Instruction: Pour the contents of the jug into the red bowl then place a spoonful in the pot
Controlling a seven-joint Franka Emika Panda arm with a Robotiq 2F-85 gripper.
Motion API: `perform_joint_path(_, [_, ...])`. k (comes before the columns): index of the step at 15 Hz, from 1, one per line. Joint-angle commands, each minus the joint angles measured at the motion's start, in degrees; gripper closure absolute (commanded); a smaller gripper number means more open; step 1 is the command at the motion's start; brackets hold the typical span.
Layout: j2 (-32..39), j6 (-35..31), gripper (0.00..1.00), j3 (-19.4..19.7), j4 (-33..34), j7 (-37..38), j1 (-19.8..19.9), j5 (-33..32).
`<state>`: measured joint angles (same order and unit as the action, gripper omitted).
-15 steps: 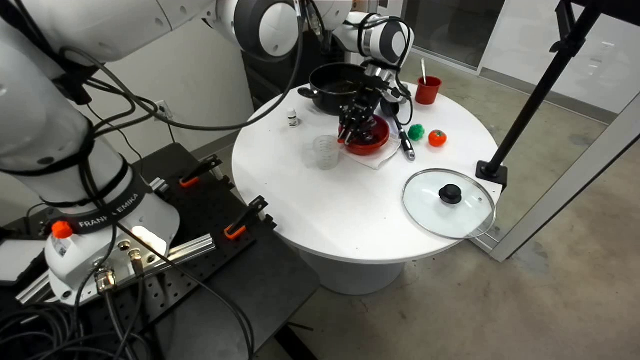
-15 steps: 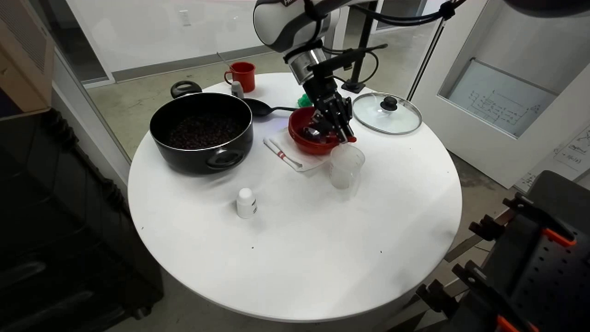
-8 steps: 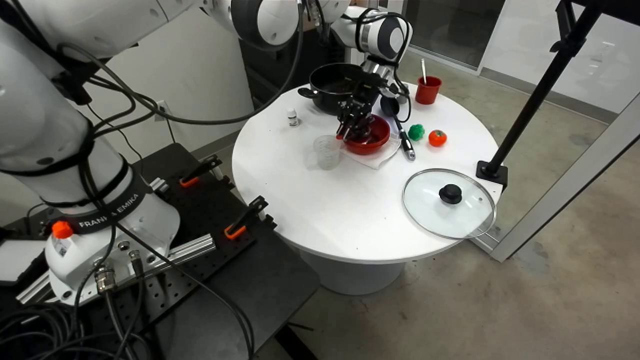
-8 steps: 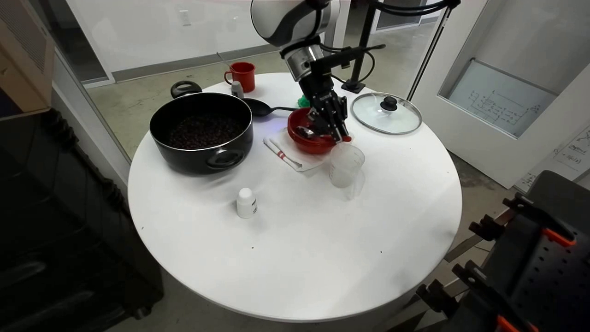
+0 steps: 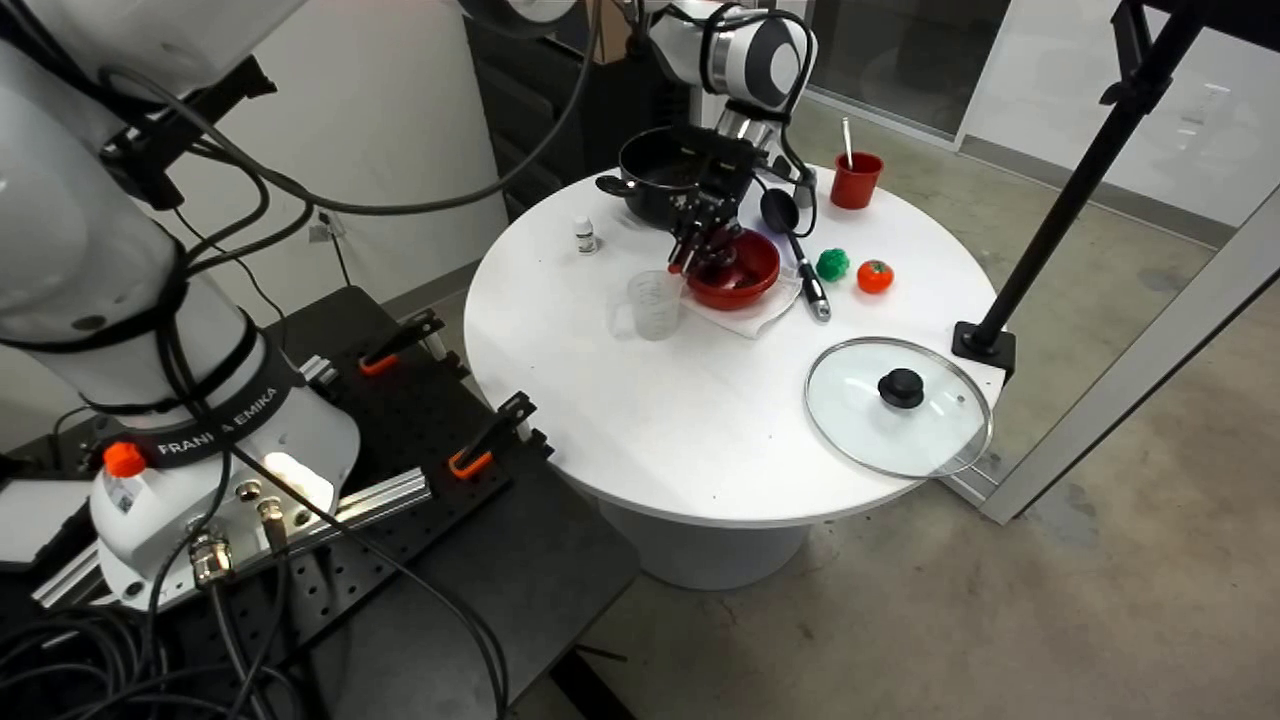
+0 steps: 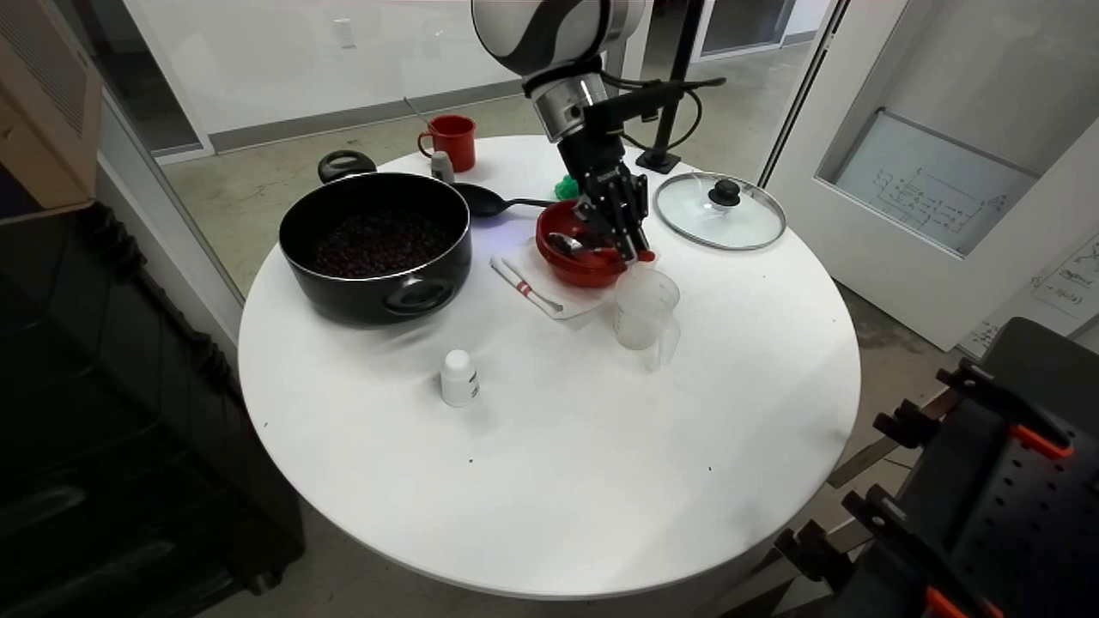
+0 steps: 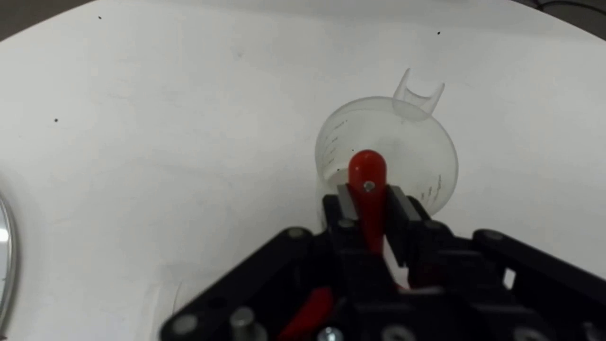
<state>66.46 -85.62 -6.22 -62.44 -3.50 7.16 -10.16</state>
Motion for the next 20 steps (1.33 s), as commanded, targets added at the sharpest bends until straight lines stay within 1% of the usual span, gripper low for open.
perform_joint_path(1, [-7.77,-5.09,0.95,-0.81,-11.69,-0.49,1.61,0.46])
perform_joint_path(4, [-12.96,-8.64,0.95,-0.84,-19.24,-0.42,2.32,0.36])
perform_joint_path(5, [-14.73,-9.97,0.95,1.96,-21.48,-1.49,0.56,2.54])
perform_joint_path(9, [-21.25,-13.87,0.95,3.29,-30.25,-0.83,-0.07,3.19])
perform_joint_path(12, [-25.27,-15.68,0.95,3.96,-34.69,-0.11,-0.75,3.51])
perform_joint_path(16, [-28.99,-15.81,0.95,4.48,-36.77,1.37,-2.02,4.44])
perform_joint_path(20, [-30.21,-13.44,0.95,4.80,-34.36,3.54,-3.57,5.83])
